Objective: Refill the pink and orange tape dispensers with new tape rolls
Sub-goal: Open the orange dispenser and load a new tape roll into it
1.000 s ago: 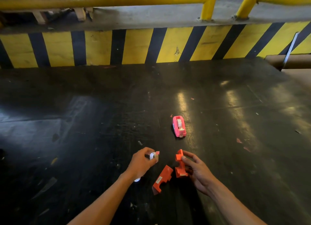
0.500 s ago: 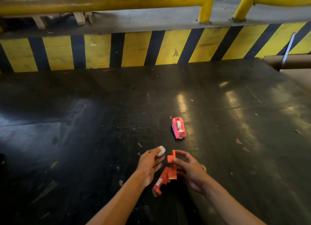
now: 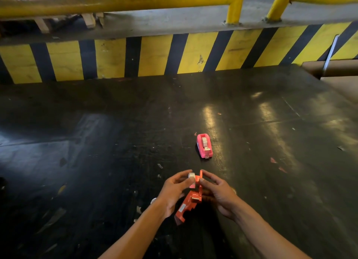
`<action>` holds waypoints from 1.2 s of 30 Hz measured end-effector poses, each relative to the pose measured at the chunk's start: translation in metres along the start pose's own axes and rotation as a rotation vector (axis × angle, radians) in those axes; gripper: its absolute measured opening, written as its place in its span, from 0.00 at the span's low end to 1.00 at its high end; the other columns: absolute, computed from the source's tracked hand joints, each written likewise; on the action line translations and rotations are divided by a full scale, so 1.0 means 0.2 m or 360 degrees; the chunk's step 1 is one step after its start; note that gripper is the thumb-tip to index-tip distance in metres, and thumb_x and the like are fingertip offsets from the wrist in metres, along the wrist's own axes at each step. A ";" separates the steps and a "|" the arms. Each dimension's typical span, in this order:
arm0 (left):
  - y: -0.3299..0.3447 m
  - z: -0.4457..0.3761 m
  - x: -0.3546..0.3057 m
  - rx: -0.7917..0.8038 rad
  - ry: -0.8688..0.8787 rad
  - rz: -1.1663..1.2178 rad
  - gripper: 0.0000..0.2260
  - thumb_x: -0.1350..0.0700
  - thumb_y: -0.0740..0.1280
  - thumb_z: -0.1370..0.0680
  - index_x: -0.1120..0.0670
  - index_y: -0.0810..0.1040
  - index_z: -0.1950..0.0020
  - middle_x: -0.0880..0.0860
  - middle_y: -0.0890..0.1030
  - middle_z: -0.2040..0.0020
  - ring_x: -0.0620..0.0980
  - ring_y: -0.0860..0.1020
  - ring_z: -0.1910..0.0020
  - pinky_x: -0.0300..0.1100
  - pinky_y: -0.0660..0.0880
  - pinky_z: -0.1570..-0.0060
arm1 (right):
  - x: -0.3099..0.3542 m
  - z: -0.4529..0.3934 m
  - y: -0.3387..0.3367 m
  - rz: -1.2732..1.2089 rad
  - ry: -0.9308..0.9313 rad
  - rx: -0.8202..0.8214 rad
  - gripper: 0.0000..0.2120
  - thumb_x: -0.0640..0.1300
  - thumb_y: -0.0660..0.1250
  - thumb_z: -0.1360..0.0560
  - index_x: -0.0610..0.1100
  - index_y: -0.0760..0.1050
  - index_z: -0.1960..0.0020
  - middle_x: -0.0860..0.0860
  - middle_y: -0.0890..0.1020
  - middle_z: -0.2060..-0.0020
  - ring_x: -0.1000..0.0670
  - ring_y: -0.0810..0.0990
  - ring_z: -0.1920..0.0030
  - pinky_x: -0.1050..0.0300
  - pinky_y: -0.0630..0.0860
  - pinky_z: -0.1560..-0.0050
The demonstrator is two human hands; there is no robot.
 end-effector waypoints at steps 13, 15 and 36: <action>0.05 0.00 -0.06 0.0062 0.0116 -0.0408 0.10 0.43 0.65 0.19 0.40 0.81 0.40 0.45 0.83 0.40 0.42 0.78 0.41 0.42 0.72 0.45 | -0.03 0.02 -0.03 -0.0180 0.0111 0.0088 0.20 0.43 0.69 0.24 0.50 0.76 0.33 0.39 0.83 0.42 0.39 0.80 0.42 0.44 0.77 0.44; 0.05 -0.04 -0.03 -0.0095 0.0146 -0.0441 0.13 0.44 0.59 0.16 0.42 0.77 0.34 0.49 0.81 0.36 0.46 0.78 0.39 0.46 0.72 0.39 | -0.03 0.02 -0.05 -0.0261 0.0104 0.0049 0.19 0.40 0.67 0.23 0.49 0.76 0.33 0.41 0.85 0.47 0.40 0.81 0.43 0.43 0.76 0.44; 0.03 -0.08 -0.06 0.0085 -0.0116 0.0033 0.19 0.57 0.72 0.22 0.46 0.74 0.34 0.58 0.83 0.41 0.54 0.85 0.45 0.50 0.83 0.48 | 0.05 0.02 -0.09 -0.0192 0.0050 -0.0115 0.17 0.38 0.64 0.21 0.49 0.75 0.33 0.41 0.85 0.48 0.41 0.84 0.48 0.46 0.79 0.52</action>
Point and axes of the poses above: each hand's wrist, its own z-axis away from the middle knuckle, its own y-axis out of the palm, x = y × z, the point moved 1 cm from there along -z, towards the middle knuckle
